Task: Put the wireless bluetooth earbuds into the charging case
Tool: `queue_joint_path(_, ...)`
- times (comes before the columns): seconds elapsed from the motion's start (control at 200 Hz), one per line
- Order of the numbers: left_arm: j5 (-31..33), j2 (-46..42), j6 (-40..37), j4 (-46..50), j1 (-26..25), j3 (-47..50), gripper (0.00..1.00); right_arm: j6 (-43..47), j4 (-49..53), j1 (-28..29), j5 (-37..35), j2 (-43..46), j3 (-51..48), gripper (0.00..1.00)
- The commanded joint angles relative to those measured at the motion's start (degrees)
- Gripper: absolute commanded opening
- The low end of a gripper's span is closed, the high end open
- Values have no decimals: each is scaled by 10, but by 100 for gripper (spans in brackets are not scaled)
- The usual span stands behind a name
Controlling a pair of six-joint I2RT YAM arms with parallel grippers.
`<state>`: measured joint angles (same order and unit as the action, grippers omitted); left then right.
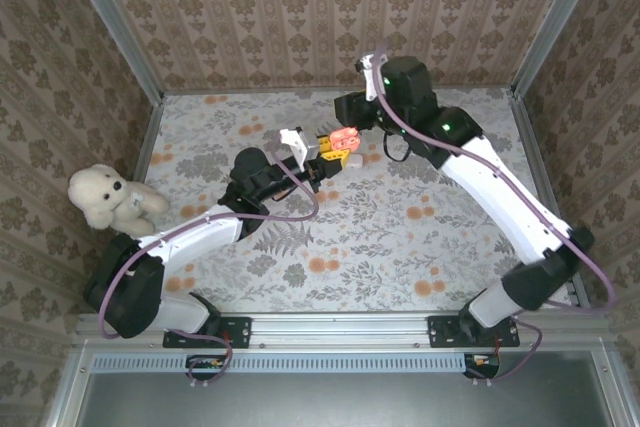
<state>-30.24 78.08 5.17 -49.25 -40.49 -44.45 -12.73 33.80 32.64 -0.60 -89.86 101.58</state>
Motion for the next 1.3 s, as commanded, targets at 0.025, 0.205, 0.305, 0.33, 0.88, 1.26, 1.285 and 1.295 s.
queue_joint_path(0.025,-22,9,-12,-17,-3,0,0,-26,126,-9,13,-60,80,51)
queue_joint_path(0.205,-19,14,-12,-15,-4,-3,0,-20,196,-10,38,-109,139,46)
queue_joint_path(0.305,-7,15,-12,-15,-3,-5,0,-19,199,-10,42,-86,105,43)
queue_joint_path(0.33,-3,16,-13,-15,-3,-4,0,-19,199,-10,42,-77,92,42)
queue_joint_path(0.88,19,33,3,-20,2,-5,0,-113,103,-47,-41,153,-163,48)
queue_joint_path(1.26,63,68,174,124,32,19,0,-251,-2,-98,-58,217,-375,52)
queue_joint_path(1.285,52,76,183,140,32,14,0,-257,-8,-98,-58,219,-384,52)
queue_joint_path(1.295,48,78,185,145,32,13,0,-259,-11,-98,-58,219,-388,52)
